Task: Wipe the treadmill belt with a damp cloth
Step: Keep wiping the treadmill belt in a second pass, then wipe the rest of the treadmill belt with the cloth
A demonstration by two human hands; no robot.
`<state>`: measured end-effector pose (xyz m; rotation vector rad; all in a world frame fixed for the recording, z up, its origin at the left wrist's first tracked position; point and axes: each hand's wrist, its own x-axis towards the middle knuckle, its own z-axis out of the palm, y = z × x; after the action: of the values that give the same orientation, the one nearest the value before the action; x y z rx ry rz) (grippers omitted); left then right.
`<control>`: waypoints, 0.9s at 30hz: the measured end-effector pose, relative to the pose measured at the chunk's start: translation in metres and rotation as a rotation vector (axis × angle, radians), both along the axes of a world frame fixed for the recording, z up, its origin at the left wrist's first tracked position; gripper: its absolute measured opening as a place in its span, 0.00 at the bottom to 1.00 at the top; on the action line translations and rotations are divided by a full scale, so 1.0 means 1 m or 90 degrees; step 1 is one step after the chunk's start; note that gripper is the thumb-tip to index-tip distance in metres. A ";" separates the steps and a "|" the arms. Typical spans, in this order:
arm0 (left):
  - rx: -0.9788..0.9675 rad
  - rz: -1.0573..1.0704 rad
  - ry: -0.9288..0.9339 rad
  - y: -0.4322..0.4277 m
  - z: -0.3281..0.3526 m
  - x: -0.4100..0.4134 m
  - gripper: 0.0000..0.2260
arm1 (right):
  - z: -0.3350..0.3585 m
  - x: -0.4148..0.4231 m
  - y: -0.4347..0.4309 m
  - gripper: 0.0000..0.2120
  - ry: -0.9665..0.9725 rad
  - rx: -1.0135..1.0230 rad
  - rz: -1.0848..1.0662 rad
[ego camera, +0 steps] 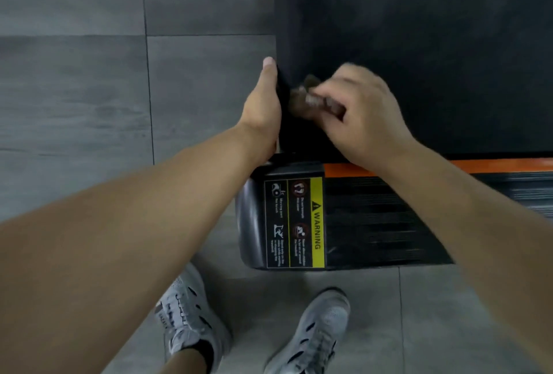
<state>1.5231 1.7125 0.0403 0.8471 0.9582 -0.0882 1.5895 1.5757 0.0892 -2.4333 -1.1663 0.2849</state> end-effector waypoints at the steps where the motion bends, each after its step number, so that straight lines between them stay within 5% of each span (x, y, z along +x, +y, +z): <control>1: 0.038 -0.012 0.013 0.000 0.006 -0.002 0.27 | 0.007 -0.002 -0.012 0.11 0.031 -0.025 0.037; 4: 0.164 -0.103 0.041 0.004 0.016 -0.006 0.30 | 0.030 -0.001 -0.032 0.12 0.159 -0.104 0.019; 6: 0.236 -0.155 0.045 0.013 0.032 -0.011 0.20 | 0.046 -0.003 -0.034 0.09 0.214 -0.142 -0.041; 8: 0.294 -0.201 0.055 0.025 0.047 -0.021 0.14 | 0.064 -0.012 -0.025 0.06 0.239 -0.088 -0.145; 11: 0.335 -0.229 0.051 0.050 0.073 -0.045 0.21 | 0.100 -0.035 0.010 0.05 0.311 0.079 -0.270; 14: 0.362 -0.280 0.048 0.087 0.103 -0.068 0.12 | 0.131 -0.056 0.053 0.07 0.378 0.099 -0.292; 19: 0.375 -0.319 0.083 0.153 0.160 -0.101 0.12 | 0.176 -0.074 0.116 0.13 0.549 0.149 -0.402; 27: 0.416 -0.386 0.100 0.258 0.220 -0.055 0.15 | 0.229 -0.010 0.191 0.12 0.500 0.138 -0.450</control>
<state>1.4686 1.9706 0.2599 1.7417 0.8526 -0.3801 1.5791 1.7669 0.3183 -2.0464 0.0077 0.7399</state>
